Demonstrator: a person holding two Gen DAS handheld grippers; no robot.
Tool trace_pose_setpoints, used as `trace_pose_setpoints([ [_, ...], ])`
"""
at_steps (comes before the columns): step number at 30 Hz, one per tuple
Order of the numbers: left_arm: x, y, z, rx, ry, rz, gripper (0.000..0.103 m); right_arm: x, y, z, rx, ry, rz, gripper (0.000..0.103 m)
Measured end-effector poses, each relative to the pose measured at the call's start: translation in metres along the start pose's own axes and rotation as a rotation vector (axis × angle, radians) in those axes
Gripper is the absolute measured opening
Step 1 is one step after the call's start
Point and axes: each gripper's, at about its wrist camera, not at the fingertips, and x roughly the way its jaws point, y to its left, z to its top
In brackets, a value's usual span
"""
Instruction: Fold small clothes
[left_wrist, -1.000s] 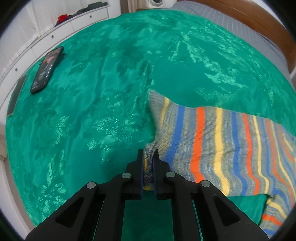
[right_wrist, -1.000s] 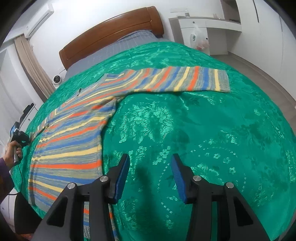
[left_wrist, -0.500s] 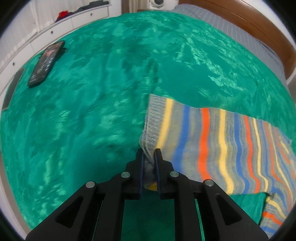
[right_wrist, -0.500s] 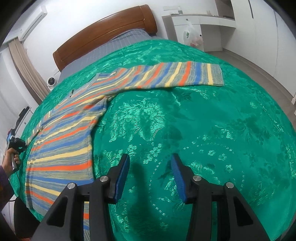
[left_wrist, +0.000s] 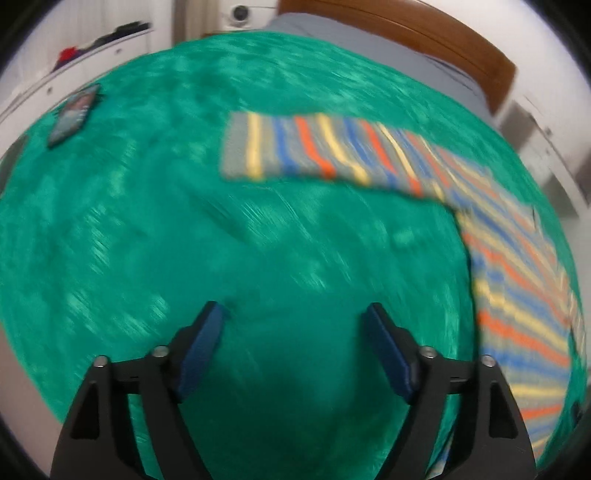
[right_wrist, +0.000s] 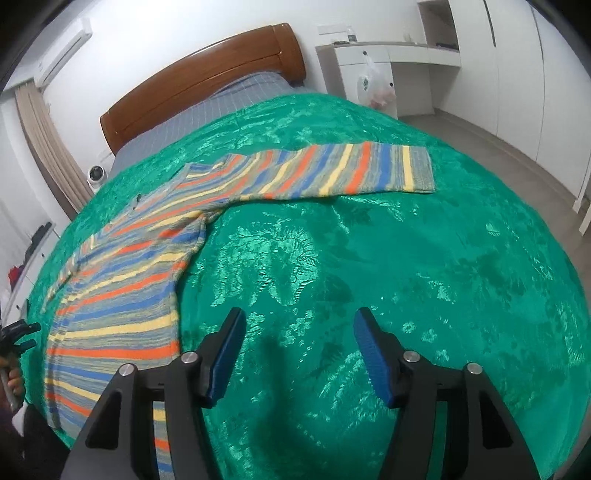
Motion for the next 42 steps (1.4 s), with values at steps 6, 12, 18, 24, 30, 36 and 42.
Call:
trace_pose_setpoints([
  [6,0.007,-0.012,-0.027,0.107,-0.097,0.051,0.102,0.006,-0.006,-0.005,0.023,0.007,-0.035,0.062],
  [12,0.011,-0.017,-0.033,0.131,-0.136,0.076,0.103,0.001,-0.007,0.001,0.016,-0.053,-0.066,0.063],
  [18,0.01,-0.013,-0.035,0.119,-0.162,0.056,0.103,0.015,-0.013,0.02,-0.016,-0.099,-0.117,0.066],
  [24,0.006,-0.019,-0.038,0.146,-0.153,0.083,0.103,0.038,-0.029,0.015,0.053,-0.016,-0.118,0.069],
  [30,-0.007,-0.035,-0.025,0.229,-0.18,0.037,0.103,0.043,-0.022,0.011,0.014,-0.02,-0.126,0.079],
  [36,0.018,-0.054,0.033,0.305,-0.124,-0.021,0.103,0.052,-0.015,0.007,-0.024,-0.026,-0.154,0.089],
  [42,0.079,-0.056,0.058,0.362,-0.063,-0.044,0.103,0.058,-0.007,0.005,-0.06,-0.037,-0.2,0.094],
])
